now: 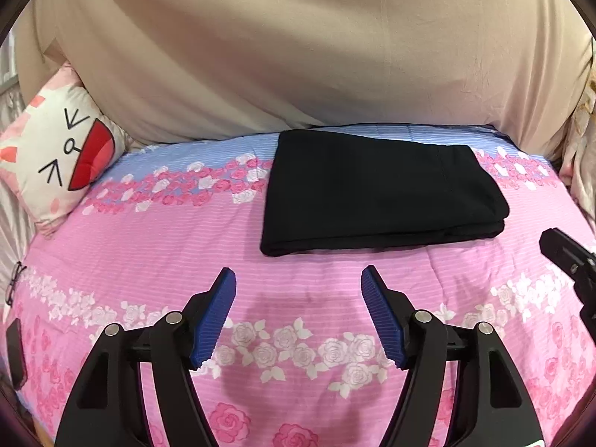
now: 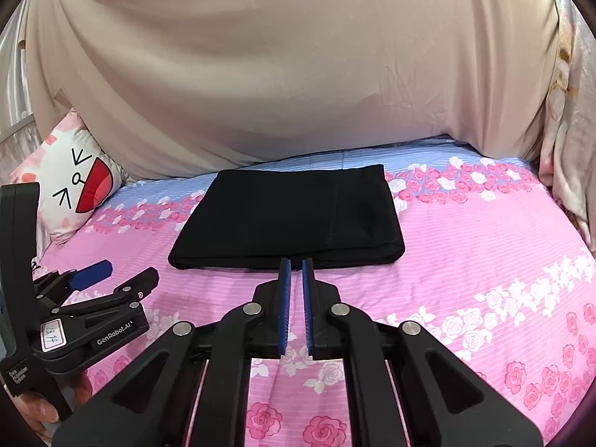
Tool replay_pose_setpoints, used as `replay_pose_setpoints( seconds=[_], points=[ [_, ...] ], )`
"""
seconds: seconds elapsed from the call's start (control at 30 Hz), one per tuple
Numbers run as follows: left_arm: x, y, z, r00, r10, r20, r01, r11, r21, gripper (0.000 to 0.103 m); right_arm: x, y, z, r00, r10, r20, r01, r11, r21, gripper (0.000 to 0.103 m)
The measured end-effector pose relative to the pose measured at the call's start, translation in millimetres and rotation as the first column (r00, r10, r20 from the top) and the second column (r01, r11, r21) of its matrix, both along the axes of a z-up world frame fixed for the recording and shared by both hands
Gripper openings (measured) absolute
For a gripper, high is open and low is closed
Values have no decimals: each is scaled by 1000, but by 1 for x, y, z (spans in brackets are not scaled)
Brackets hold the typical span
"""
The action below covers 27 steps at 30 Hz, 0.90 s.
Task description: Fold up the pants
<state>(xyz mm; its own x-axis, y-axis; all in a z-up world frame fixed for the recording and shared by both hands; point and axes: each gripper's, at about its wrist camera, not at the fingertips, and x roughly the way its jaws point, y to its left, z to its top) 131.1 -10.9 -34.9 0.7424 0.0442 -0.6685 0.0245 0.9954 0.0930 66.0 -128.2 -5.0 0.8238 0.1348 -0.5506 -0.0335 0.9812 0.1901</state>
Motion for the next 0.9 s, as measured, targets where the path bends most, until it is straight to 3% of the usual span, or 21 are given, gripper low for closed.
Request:
replay_pose_setpoints(
  seconds=[0.5, 0.63, 0.9],
  points=[
    [-5, 3, 6, 1000, 0, 19, 0, 1000, 4, 68, 2, 9, 0, 1000, 13, -6, -13, 1000, -17, 6],
    [-10, 1, 11, 999, 15, 51, -16, 1000, 26, 79, 2, 9, 0, 1000, 9, -5, -9, 1000, -17, 6],
    [-11, 2, 13, 999, 7, 47, -8, 1000, 23, 80, 0, 7, 2, 1000, 8, 1, -8, 1000, -19, 6]
  ],
)
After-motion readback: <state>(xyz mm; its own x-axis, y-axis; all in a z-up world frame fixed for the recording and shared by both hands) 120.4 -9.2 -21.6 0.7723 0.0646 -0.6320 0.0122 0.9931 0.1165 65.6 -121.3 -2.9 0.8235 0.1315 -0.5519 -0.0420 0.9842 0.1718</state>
